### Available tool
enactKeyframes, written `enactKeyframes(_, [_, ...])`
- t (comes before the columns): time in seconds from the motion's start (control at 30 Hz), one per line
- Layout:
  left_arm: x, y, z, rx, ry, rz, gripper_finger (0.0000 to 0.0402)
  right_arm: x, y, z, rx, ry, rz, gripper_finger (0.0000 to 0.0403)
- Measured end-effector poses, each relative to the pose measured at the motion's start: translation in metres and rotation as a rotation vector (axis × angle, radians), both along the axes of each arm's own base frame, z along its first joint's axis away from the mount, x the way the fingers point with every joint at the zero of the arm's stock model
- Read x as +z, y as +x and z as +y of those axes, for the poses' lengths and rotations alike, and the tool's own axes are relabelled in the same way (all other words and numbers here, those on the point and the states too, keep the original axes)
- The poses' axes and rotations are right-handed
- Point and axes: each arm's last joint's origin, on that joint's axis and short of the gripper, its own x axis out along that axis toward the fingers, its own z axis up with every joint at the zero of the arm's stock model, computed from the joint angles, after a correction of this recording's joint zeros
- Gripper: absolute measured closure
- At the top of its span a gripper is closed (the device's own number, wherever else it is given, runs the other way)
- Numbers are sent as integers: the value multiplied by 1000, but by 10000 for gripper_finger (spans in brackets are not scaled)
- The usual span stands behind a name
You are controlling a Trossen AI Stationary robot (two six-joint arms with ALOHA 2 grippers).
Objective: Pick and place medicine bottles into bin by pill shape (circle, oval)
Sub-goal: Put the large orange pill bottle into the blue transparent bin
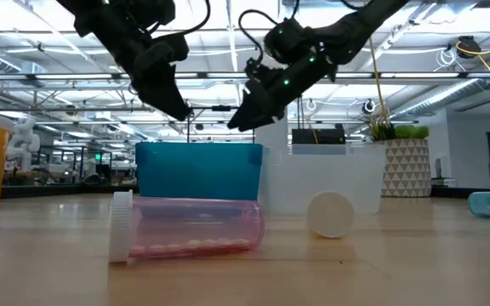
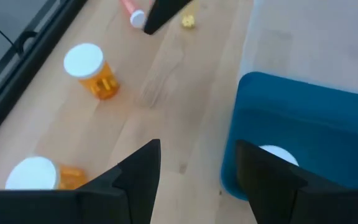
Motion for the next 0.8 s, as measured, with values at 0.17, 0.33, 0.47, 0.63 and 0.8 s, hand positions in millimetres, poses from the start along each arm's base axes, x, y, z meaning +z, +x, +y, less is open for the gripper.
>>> enactKeyframes(0.17, [-4, -1, 0, -3, 1, 5, 192, -11, 3, -13, 15, 28, 8, 52])
enactKeyframes(0.33, [-5, -1, 0, -10, 5, 7, 192, -17, 4, -24, -16, 42, 8, 49])
enactKeyframes(0.47, [-4, 0, 0, -12, 10, -4, 192, -20, 13, -32, -48, 86, 25, 49])
enactKeyframes(0.63, [-3, 0, 0, -12, 11, -12, 192, -25, 28, -37, -61, 125, 132, 50])
enactKeyframes(0.8, [-3, 0, -1, -14, 11, -12, 192, -27, 28, -43, -95, 104, 148, 56])
